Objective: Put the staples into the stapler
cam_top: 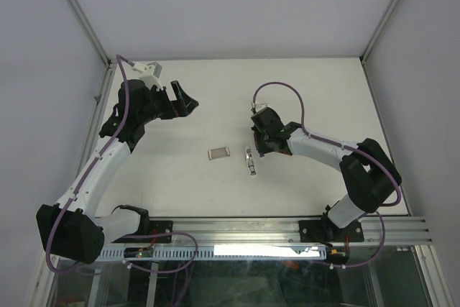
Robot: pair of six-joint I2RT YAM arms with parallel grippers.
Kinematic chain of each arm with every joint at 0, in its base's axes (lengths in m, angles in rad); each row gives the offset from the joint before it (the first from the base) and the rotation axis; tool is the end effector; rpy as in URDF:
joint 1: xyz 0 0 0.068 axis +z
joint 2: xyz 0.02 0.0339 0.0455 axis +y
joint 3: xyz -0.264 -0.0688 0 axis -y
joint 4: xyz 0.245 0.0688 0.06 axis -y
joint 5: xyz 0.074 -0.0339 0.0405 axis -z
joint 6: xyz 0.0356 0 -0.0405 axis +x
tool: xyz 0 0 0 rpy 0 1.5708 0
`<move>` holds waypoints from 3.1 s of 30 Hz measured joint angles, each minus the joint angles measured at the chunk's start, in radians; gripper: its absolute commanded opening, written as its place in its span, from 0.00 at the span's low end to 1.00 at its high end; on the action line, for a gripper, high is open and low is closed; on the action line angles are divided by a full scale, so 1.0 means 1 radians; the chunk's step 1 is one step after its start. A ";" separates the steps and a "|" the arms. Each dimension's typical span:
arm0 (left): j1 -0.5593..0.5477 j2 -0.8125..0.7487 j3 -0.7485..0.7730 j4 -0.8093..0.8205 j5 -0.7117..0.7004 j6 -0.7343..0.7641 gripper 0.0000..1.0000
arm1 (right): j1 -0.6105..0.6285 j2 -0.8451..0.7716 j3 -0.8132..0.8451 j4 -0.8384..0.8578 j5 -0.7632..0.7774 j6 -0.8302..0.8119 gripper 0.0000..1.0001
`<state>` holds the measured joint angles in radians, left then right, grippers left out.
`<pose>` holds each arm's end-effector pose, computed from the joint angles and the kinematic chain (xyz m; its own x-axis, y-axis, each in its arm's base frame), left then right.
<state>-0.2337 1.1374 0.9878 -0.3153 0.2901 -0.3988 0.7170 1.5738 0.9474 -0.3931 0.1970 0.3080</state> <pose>0.2476 -0.0694 0.3274 -0.5847 -0.2433 -0.7739 0.2643 0.8448 -0.4653 0.2394 0.1994 0.1897 -0.7838 -0.2889 -0.5497 -0.3458 0.9383 -0.0001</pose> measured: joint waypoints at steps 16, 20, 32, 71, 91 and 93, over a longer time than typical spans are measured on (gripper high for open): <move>0.000 0.000 0.000 0.000 0.000 0.000 0.99 | 0.000 0.022 -0.022 0.027 0.000 0.002 0.12; 0.000 0.000 0.000 0.000 0.001 0.000 0.99 | 0.000 0.014 -0.022 0.024 -0.002 0.005 0.13; -0.074 0.002 -0.076 0.096 0.040 -0.042 0.99 | -0.031 -0.205 -0.027 -0.022 -0.046 0.032 0.41; -0.497 0.578 -0.108 0.598 0.087 -0.140 0.98 | 0.090 -0.361 -0.606 0.543 -0.343 0.270 0.28; -0.539 0.502 -0.224 0.694 0.121 -0.113 0.99 | 0.093 -0.335 -0.636 0.632 -0.306 0.315 0.21; -0.540 0.502 -0.230 0.705 0.119 -0.107 0.99 | 0.093 -0.334 -0.636 0.634 -0.305 0.316 0.21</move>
<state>-0.7734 1.6394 0.7582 0.3897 0.4095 -0.5060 0.8097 1.2400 0.3119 0.2409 -0.1081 0.6243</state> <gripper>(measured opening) 0.985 0.217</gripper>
